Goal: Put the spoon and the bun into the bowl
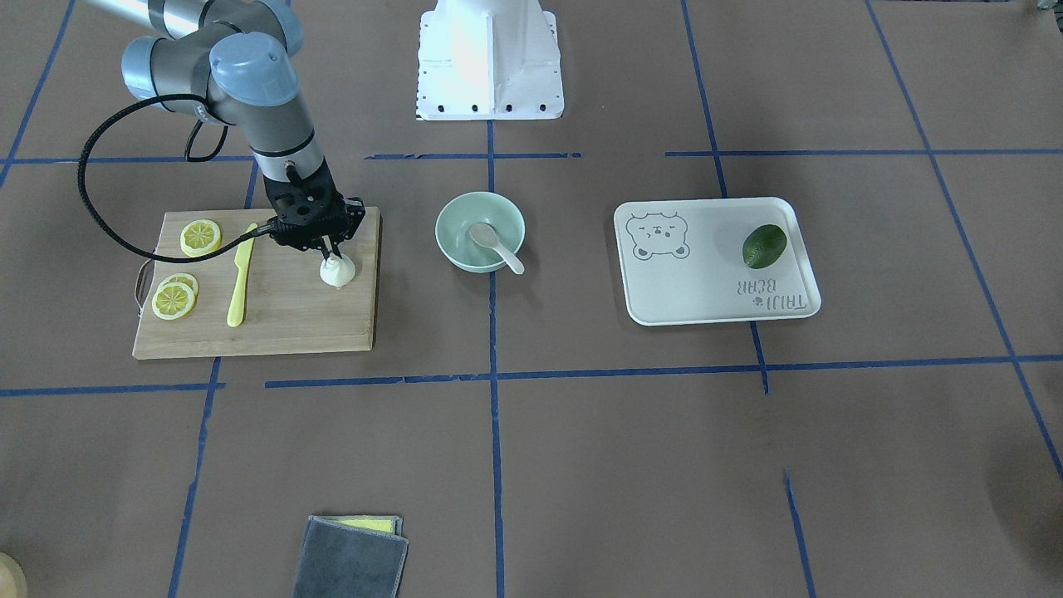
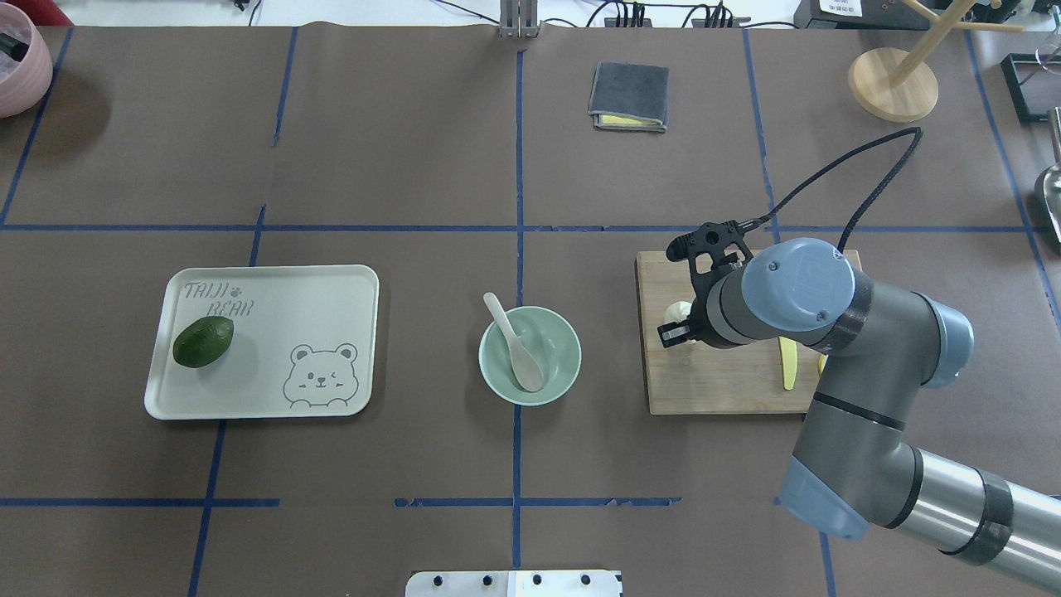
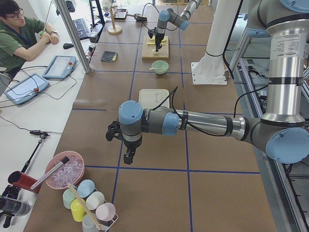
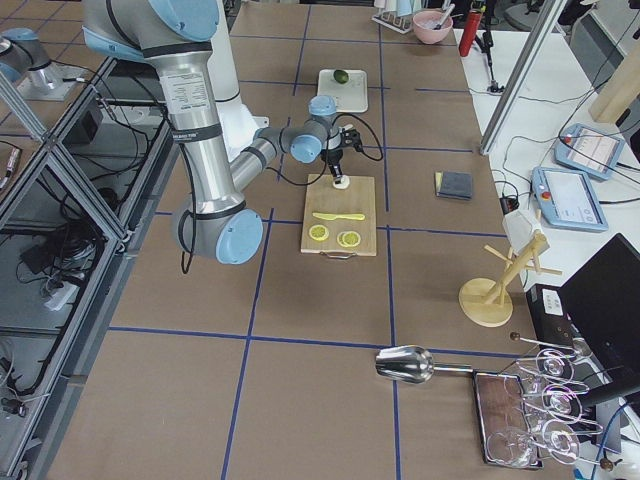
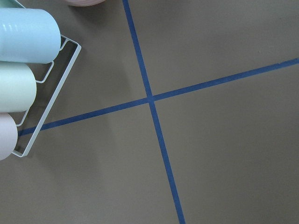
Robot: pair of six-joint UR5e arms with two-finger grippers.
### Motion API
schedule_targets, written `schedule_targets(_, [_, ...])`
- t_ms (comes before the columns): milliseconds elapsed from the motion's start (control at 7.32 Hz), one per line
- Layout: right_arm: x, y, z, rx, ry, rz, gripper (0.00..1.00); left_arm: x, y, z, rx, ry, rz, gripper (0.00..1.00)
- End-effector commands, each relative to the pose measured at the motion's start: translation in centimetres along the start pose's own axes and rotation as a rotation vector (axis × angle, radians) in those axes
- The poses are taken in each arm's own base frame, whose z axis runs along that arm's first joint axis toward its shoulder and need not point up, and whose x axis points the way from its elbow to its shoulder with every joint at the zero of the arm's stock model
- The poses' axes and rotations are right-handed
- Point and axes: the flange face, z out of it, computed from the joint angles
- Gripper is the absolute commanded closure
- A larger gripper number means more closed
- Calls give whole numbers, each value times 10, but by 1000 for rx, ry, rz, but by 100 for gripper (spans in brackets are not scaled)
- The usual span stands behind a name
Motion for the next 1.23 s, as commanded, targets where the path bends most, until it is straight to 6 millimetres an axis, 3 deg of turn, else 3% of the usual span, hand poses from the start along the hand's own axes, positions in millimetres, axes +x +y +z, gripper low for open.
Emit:
schedule_targets(0, [-57, -29, -38, 33, -59, 70, 100, 0, 0, 0, 0, 0, 0, 0])
schedule_targets(137, [-102, -41, -58, 17, -60, 110, 100, 0, 0, 0, 0, 0, 0, 0])
schedule_targets(273, [-142, -32, -63, -12, -65, 129, 100, 0, 0, 0, 0, 0, 0, 0])
schedule_targets(410, [-165, -17, -53, 10, -46, 125, 100, 0, 0, 0, 0, 1, 0, 0])
schedule_targets(547, [-173, -8, -48, 7, -41, 114, 73, 0, 0, -1, 3, 1, 2, 0])
schedule_targets(683, [-180, 3, -44, 7, -38, 100, 1, 0, 0, -1, 0, 1, 0, 0])
schedule_targets(1094, [-184, -1, -55, 35, -49, 91, 0, 0, 0, 0, 0, 1, 0, 0])
